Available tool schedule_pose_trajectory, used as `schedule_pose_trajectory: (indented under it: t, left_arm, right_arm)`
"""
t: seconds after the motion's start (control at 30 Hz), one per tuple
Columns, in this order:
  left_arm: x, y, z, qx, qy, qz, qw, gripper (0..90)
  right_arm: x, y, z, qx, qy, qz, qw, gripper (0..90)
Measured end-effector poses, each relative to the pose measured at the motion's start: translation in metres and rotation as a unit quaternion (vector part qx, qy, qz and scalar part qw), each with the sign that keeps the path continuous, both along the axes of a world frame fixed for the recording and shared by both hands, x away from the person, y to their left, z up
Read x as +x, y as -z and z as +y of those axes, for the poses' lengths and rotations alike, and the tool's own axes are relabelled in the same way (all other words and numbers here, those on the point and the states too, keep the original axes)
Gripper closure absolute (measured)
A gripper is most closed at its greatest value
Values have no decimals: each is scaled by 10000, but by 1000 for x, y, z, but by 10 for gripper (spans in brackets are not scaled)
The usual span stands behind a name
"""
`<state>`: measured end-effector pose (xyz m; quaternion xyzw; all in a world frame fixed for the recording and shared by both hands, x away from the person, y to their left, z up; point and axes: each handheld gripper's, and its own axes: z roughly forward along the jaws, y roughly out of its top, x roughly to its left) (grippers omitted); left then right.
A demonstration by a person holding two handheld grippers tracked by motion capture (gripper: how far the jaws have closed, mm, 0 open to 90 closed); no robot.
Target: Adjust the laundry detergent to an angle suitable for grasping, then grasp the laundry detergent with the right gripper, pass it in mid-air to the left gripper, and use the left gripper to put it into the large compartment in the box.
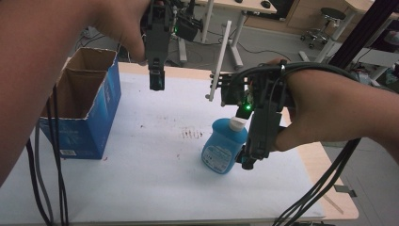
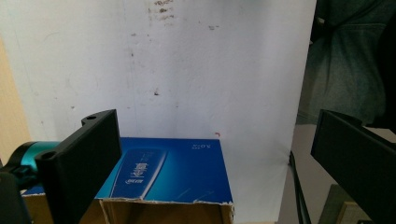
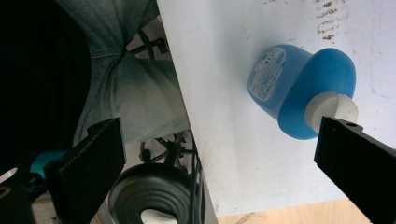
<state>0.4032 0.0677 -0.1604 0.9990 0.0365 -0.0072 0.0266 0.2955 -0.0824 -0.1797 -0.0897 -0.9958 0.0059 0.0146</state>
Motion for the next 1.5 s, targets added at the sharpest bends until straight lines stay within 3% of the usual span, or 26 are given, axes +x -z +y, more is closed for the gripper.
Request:
schedule_pose_trajectory:
  t: [0.63, 1.5]
  left_arm:
    - [-9, 4, -1, 129, -82, -37, 9999, 17]
    - [0, 1, 0, -44, -114, -75, 9999, 17]
  right_arm:
    - [-4, 3, -3, 35, -124, -27, 9999, 12]
    - [-3, -1, -5, 89, -75, -33, 9999, 11]
